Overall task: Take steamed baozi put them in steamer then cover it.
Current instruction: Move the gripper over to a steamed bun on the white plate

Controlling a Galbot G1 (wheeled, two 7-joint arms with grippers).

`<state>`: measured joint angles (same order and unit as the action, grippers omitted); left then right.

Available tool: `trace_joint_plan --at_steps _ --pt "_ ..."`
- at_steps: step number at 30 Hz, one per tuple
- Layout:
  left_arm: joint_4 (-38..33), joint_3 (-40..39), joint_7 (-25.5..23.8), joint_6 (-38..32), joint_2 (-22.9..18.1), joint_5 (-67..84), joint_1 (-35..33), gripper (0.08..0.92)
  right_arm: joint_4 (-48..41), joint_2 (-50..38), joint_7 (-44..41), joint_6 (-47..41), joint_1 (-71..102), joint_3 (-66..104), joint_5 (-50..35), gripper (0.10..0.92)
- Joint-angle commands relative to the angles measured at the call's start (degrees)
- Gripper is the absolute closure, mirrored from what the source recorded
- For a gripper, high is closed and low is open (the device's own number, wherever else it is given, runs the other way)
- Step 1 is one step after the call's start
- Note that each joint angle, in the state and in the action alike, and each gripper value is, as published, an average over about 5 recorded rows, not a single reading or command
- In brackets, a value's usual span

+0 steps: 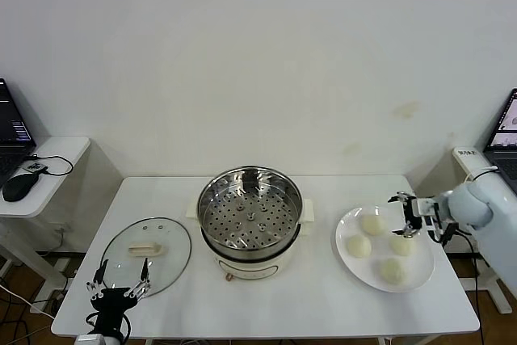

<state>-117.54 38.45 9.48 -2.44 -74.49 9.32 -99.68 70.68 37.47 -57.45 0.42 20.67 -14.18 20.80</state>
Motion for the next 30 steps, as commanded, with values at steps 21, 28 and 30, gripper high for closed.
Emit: trace_joint_plan --at_steps 21,28,30 --pt "0.59 0.97 0.14 -0.37 0.3 0.23 0.71 0.177 -14.77 11.44 -2.19 -0.16 -8.9 -11.33 4.57 0.234" --pt "0.68 1.1 0.14 -0.58 0.29 0.29 0.81 0.177 -15.7 11.59 -1.99 -0.88 -9.58 -11.36 4.64 0.274" --pt "0.67 1.13 0.15 -0.61 0.25 0.29 0.82 0.177 -16.0 11.67 -2.01 -1.0 -9.71 -11.42 4.68 0.288"
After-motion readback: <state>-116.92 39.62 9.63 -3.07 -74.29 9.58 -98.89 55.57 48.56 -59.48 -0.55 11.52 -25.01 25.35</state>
